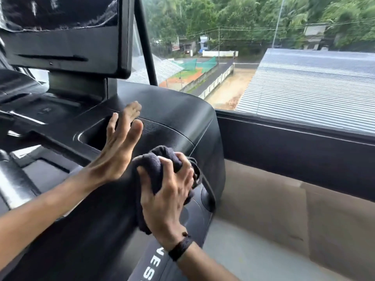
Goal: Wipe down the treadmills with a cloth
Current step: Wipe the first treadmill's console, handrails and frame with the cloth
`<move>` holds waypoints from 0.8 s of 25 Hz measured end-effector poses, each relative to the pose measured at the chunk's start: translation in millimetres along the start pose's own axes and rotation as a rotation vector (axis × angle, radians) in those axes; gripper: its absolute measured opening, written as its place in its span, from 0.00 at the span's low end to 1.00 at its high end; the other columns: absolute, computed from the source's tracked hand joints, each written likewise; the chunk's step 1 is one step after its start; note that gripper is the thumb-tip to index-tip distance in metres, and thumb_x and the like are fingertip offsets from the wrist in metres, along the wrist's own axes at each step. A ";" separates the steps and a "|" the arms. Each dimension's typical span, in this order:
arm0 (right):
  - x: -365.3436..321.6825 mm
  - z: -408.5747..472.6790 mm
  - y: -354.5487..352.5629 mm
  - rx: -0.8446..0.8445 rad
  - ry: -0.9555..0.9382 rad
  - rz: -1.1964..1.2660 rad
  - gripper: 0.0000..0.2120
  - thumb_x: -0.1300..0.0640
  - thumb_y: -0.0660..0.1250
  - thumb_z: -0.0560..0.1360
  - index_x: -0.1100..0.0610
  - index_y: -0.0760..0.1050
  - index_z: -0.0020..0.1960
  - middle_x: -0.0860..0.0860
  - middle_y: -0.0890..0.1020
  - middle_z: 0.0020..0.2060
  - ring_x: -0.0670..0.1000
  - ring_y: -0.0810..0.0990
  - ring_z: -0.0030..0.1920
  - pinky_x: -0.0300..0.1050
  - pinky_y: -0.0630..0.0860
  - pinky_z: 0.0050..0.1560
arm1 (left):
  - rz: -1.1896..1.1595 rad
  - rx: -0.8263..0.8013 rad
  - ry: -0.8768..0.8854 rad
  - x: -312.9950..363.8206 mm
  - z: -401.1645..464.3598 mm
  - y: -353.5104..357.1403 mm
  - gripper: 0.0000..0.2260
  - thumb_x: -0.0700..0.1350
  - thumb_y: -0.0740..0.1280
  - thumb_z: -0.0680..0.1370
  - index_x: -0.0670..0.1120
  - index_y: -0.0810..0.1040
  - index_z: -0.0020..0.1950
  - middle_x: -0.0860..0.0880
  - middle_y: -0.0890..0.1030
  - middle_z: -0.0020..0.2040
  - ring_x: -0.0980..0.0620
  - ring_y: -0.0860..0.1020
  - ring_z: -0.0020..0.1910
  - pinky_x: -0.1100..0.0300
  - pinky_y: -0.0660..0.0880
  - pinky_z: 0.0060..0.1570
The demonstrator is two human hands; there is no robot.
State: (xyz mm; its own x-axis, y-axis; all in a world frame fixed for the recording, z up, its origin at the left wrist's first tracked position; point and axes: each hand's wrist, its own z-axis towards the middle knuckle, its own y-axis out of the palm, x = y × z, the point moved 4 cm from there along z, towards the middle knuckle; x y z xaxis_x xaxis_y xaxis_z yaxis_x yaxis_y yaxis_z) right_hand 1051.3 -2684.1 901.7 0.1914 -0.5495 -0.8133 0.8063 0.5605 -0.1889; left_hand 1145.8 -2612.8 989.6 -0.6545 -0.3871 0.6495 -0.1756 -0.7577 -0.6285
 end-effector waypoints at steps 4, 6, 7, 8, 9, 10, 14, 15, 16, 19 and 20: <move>-8.1 77.1 18.0 -0.244 -0.329 -0.250 0.22 0.34 0.60 0.72 0.46 0.80 0.55 0.50 0.74 0.61 0.55 0.71 0.58 0.51 0.67 0.57 | 0.031 0.020 -0.102 -15.2 13.2 -7.5 0.39 0.78 0.43 0.71 0.58 0.57 0.76 0.55 0.60 0.78 0.52 0.54 0.79 0.40 0.48 0.77; 2.2 120.9 29.7 -0.322 -0.305 -0.301 0.25 0.31 0.57 0.71 0.44 0.80 0.56 0.49 0.74 0.59 0.55 0.71 0.58 0.52 0.67 0.58 | 0.178 -0.035 -0.071 -14.4 25.8 -8.9 0.43 0.78 0.42 0.71 0.54 0.52 0.79 0.52 0.57 0.79 0.49 0.51 0.79 0.41 0.47 0.77; 11.9 143.2 34.3 -0.345 -0.255 -0.323 0.24 0.31 0.58 0.71 0.43 0.80 0.57 0.49 0.74 0.58 0.55 0.71 0.58 0.52 0.66 0.60 | 0.231 -0.093 -0.051 -11.7 29.9 -5.7 0.45 0.78 0.41 0.71 0.52 0.49 0.80 0.52 0.54 0.80 0.51 0.49 0.79 0.44 0.46 0.78; 23.9 164.8 36.8 -0.339 -0.182 -0.345 0.24 0.31 0.60 0.72 0.44 0.80 0.58 0.50 0.73 0.58 0.55 0.71 0.59 0.51 0.65 0.61 | 0.269 -0.157 -0.041 -7.7 32.0 -0.7 0.45 0.78 0.41 0.71 0.51 0.47 0.80 0.53 0.50 0.80 0.56 0.46 0.79 0.47 0.44 0.78; 35.9 183.1 35.0 -0.300 -0.088 -0.355 0.23 0.32 0.63 0.72 0.45 0.80 0.58 0.50 0.73 0.58 0.56 0.71 0.60 0.52 0.65 0.62 | 0.302 -0.220 -0.030 -4.2 33.0 4.2 0.44 0.76 0.41 0.72 0.51 0.45 0.80 0.54 0.47 0.81 0.64 0.41 0.76 0.52 0.40 0.77; 47.8 194.8 30.8 -0.235 0.011 -0.346 0.23 0.32 0.65 0.72 0.46 0.80 0.58 0.51 0.73 0.58 0.56 0.71 0.61 0.52 0.65 0.63 | 0.332 -0.260 -0.015 -0.6 32.9 7.3 0.42 0.74 0.41 0.72 0.50 0.43 0.80 0.54 0.45 0.81 0.73 0.37 0.71 0.58 0.37 0.75; 98.4 193.4 11.0 0.072 0.477 -0.054 0.23 0.35 0.65 0.75 0.49 0.76 0.62 0.54 0.71 0.64 0.58 0.71 0.65 0.54 0.67 0.67 | 0.359 -0.261 0.047 -0.6 33.1 8.4 0.43 0.74 0.37 0.72 0.48 0.43 0.79 0.50 0.44 0.81 0.83 0.27 0.59 0.70 0.29 0.68; 112.2 183.4 6.3 0.124 0.612 0.048 0.24 0.35 0.64 0.76 0.50 0.75 0.64 0.55 0.71 0.65 0.59 0.71 0.66 0.53 0.68 0.67 | 0.366 -0.261 0.051 -1.2 33.8 8.0 0.45 0.76 0.36 0.71 0.48 0.43 0.79 0.50 0.44 0.81 0.82 0.27 0.60 0.68 0.29 0.69; 122.3 169.7 2.9 0.167 0.734 0.140 0.26 0.35 0.63 0.77 0.51 0.73 0.66 0.57 0.71 0.66 0.60 0.71 0.67 0.52 0.68 0.67 | 0.375 -0.265 0.045 -1.7 34.9 8.0 0.46 0.76 0.35 0.70 0.49 0.42 0.79 0.51 0.43 0.81 0.82 0.26 0.60 0.67 0.28 0.69; 128.6 100.8 7.5 0.242 0.917 0.262 0.27 0.37 0.61 0.79 0.56 0.73 0.67 0.61 0.74 0.65 0.61 0.71 0.68 0.51 0.66 0.69 | 0.391 -0.314 0.033 -3.4 33.4 10.2 0.44 0.74 0.37 0.71 0.47 0.41 0.80 0.52 0.43 0.81 0.82 0.26 0.59 0.72 0.25 0.64; 117.3 75.4 6.5 0.276 0.863 0.275 0.27 0.37 0.61 0.77 0.57 0.75 0.64 0.61 0.76 0.61 0.60 0.73 0.65 0.52 0.68 0.68 | 0.410 -0.304 0.038 -4.3 32.8 9.6 0.45 0.75 0.36 0.71 0.47 0.40 0.80 0.52 0.43 0.81 0.81 0.27 0.62 0.70 0.25 0.67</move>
State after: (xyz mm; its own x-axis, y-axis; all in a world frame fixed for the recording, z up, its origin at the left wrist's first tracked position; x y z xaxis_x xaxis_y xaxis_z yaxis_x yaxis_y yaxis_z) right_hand 1121.1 -2791.6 846.6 0.0033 0.2899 -0.9571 0.9195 0.3752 0.1168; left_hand 1171.0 -2635.6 994.8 -0.7395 -0.5972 0.3106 -0.1007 -0.3581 -0.9282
